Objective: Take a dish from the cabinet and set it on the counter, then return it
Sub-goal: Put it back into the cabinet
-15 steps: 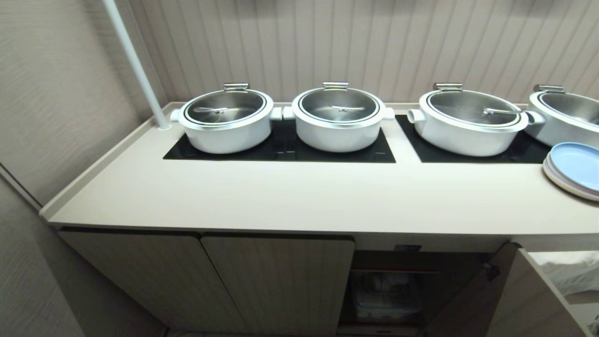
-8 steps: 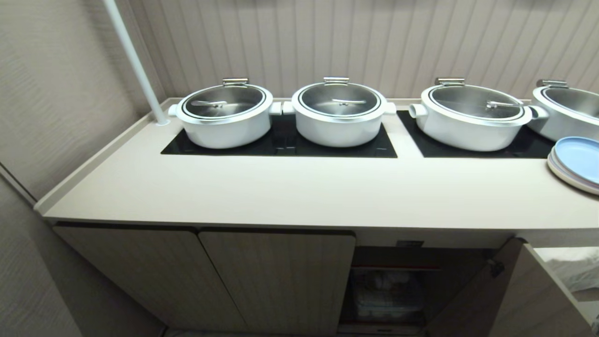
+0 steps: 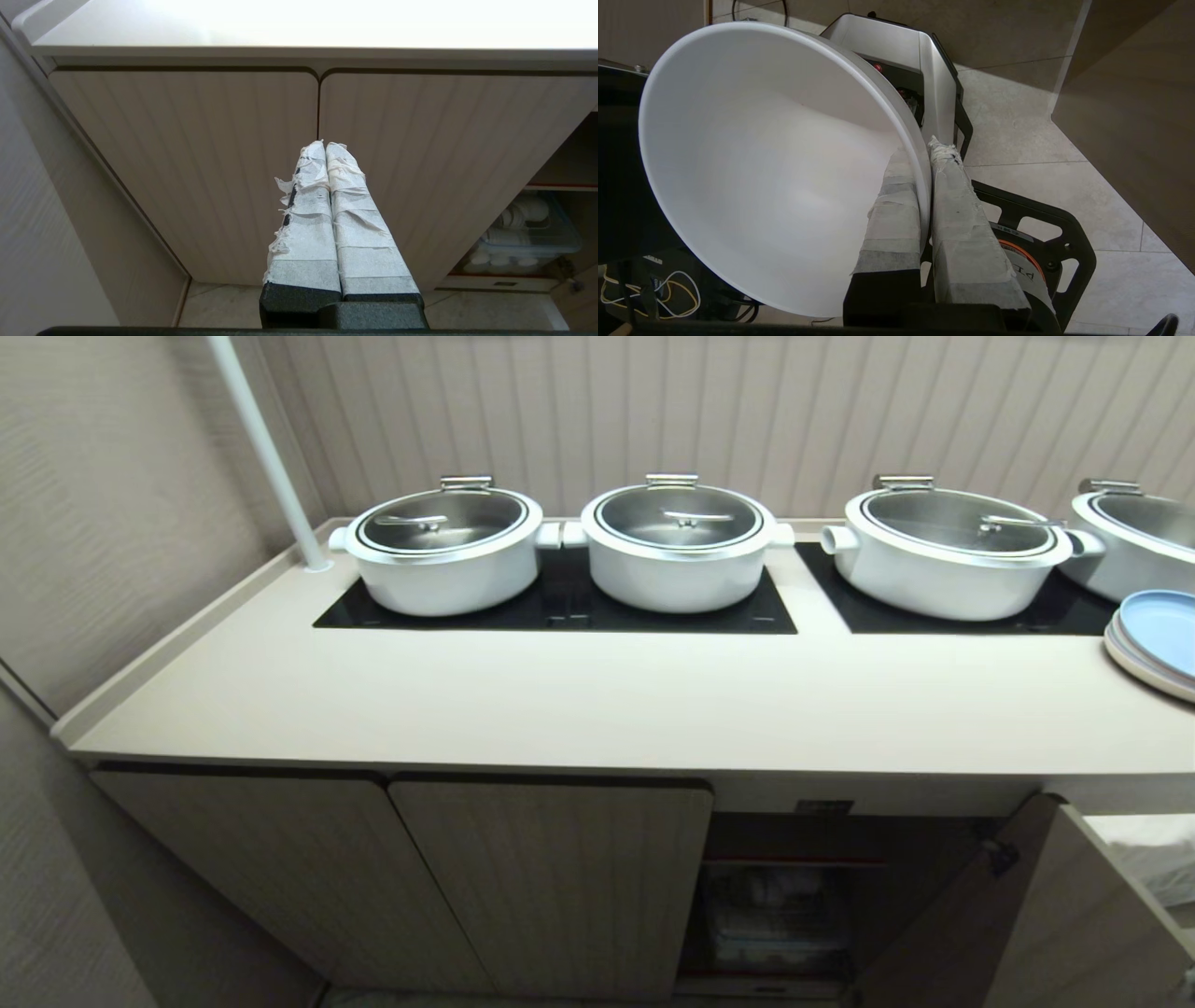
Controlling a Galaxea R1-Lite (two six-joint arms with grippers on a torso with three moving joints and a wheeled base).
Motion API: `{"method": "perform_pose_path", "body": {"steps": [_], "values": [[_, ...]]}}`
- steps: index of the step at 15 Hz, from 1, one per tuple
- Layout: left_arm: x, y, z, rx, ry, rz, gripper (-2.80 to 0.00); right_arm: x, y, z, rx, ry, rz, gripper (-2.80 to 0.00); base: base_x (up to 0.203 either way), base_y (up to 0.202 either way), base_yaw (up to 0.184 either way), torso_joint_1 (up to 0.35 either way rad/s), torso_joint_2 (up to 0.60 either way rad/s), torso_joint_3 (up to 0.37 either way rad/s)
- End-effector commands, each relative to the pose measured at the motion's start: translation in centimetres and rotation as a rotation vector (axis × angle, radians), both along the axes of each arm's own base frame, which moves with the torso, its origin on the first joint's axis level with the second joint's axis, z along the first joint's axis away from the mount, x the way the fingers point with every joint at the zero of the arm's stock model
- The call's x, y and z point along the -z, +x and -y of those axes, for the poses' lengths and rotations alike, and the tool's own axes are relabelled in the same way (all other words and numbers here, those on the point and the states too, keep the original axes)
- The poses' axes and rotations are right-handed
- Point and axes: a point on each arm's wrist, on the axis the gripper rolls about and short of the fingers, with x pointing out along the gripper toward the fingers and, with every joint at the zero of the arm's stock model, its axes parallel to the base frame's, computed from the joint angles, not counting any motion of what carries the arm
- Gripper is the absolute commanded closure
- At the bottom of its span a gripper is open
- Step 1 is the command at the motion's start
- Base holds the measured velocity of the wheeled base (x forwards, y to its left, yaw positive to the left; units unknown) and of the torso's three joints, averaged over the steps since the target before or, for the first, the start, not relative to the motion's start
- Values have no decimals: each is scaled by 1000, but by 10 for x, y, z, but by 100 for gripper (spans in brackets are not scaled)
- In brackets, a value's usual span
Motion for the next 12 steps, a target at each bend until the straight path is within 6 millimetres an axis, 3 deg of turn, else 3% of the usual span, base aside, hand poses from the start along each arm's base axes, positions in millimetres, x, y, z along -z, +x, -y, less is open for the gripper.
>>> {"method": "perform_pose_path", "body": {"steps": [1,12], "values": [[0,0,0,0,-1,1,0,1,0,0,0,-1,-7,0,0,0,0,-146,315,171],[0,0,0,0,-1,1,0,1,-1,0,0,-2,-8,0,0,0,0,-153,343,182]]}}
